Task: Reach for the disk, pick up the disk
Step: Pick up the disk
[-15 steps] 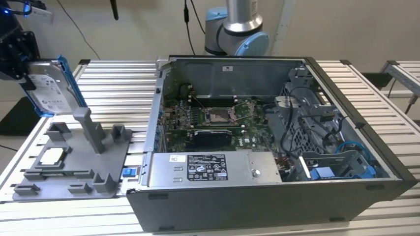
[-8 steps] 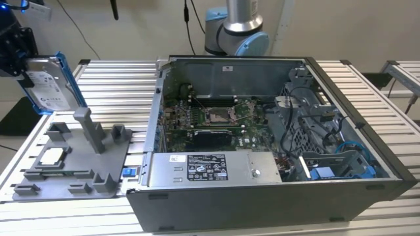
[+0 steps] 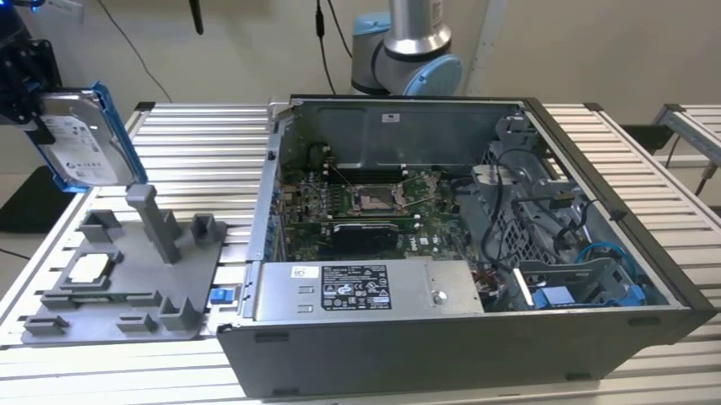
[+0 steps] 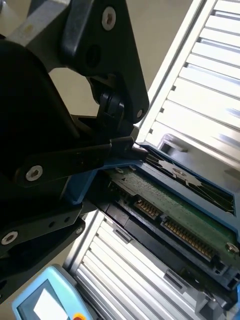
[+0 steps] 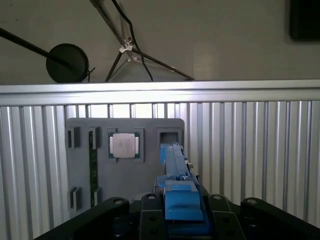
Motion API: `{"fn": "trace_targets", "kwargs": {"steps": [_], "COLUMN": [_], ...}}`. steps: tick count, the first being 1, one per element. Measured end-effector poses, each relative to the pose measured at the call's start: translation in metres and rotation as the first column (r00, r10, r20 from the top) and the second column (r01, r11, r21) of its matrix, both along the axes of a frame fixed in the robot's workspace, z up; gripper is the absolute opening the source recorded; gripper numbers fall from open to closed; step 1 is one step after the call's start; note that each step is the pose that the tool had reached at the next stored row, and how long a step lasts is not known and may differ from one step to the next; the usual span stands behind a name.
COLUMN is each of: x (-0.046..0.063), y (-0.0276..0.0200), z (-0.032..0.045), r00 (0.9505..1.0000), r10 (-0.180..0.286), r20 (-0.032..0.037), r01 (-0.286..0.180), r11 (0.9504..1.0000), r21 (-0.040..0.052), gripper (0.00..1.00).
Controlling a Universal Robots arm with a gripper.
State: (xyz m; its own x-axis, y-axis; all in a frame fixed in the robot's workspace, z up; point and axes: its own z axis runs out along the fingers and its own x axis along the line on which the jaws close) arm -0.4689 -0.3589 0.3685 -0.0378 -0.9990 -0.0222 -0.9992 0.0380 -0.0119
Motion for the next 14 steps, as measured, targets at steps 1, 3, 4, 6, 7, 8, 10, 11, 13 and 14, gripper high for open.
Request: {"fn": "trace_targets", "kwargs": {"steps": [1,3,4,6,7,8,10,11,13,14], "x": [0.0000,0.0000,0.0000,0.0000,0.0000,0.0000,-0.0001,-0.0001,-0.0001,-0.0001], "y": [0.0000,0.0000,0.0000,0.0000,0.0000,0.0000,0.0000,0.0000,0.0000,0.0000], "z": [0.0007,0.0023,0.0030,0.0045,0.0053,0.0061,0.0076,0.0082,0.0098,0.0106], "r00": [1.0000,1.0000,1.0000,1.0000,1.0000,1.0000,1.0000,1.0000,1.0000,1.0000], "r10": [0.000,0.000,0.000,0.000,0.000,0.000,0.000,0.000,0.000,0.000], "r20": [0.0003,0.0003,0.0005,0.0009,0.0011,0.0011,0.0015,0.0017,0.0020,0.0021], "r01": [0.000,0.000,0.000,0.000,0.000,0.000,0.000,0.000,0.000,0.000], "r11": [1.0000,1.0000,1.0000,1.0000,1.0000,1.0000,1.0000,1.0000,1.0000,1.0000], "r21": [0.0001,-0.0001,0.0000,0.0000,0.0000,0.0000,0.0000,0.0000,0.0000,-0.0001], "gripper": [0.00,0.00,0.00,0.00,0.00,0.00,0.00,0.00,0.00,0.00]}}
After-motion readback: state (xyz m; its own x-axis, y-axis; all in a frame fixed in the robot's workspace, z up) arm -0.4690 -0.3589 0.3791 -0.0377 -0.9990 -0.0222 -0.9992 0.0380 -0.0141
